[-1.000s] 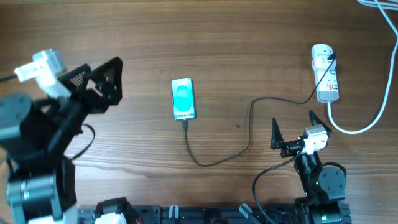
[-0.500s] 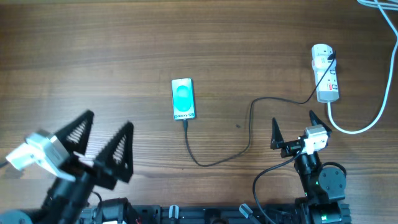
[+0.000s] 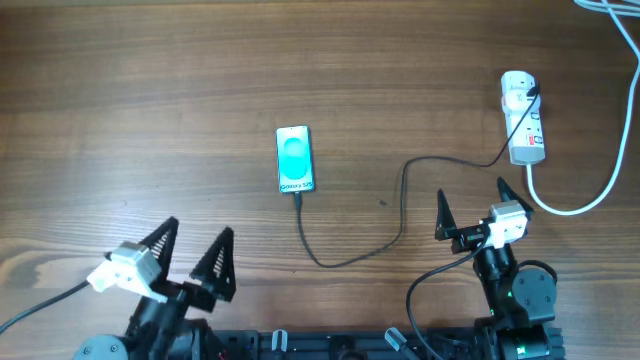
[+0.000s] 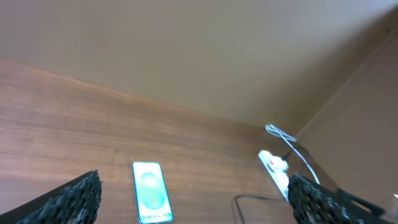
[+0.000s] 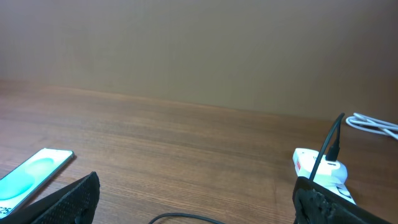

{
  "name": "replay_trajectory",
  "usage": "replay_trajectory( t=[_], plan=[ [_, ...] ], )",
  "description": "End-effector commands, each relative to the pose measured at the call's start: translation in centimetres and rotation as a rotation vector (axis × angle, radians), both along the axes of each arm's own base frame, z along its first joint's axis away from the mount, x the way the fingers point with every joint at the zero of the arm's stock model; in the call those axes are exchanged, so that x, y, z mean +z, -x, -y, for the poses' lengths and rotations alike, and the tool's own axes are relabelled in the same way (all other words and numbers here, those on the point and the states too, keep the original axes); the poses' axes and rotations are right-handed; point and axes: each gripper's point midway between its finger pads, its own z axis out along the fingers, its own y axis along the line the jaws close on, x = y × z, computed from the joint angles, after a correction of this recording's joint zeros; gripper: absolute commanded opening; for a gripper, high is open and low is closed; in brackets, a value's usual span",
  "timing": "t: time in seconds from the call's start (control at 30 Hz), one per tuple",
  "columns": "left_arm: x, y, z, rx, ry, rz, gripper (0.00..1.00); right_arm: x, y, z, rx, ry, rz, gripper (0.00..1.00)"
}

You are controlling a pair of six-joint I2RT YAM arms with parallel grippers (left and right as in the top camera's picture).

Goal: Plug charger to phone and switch on socket

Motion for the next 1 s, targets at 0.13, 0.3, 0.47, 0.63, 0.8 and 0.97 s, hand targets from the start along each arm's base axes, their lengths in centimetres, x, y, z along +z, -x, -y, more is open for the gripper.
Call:
replay_trajectory(
  t=[0.13,0.3,0.47,0.63,0.8,0.97],
  plan=[
    [8.3,-1.1,-2.5,0.151,0.002,0.473,1.0,0.2,0.0,0.2,-0.011,0.019,0.012,0.99],
    [9.4,-1.0,-2.9,0.174,0.034,0.66,1.0,0.2,0.0,0.2,-0.011,0.018,0.012,1.0],
    [4.0,-4.1,-3.0,0.182,0.026,0.553,1.0,0.2,0.0,0.2,-0.011,0.019,0.012,1.0],
    [-0.1,-6.0,-3.4,0.205,0.021,0.462,1.0,0.2,0.0,0.2,-0.011,0.018,0.012,1.0],
    [-2.1,-6.8,-4.3,0.258,0.024,0.416,1.0,0.2,0.0,0.2,-0.011,0.019,0.012,1.0],
    [-4.8,-7.7,-4.6,0.276,0.017,0.348,1.0,0.2,0.0,0.2,-0.011,0.018,0.011,1.0]
  ],
)
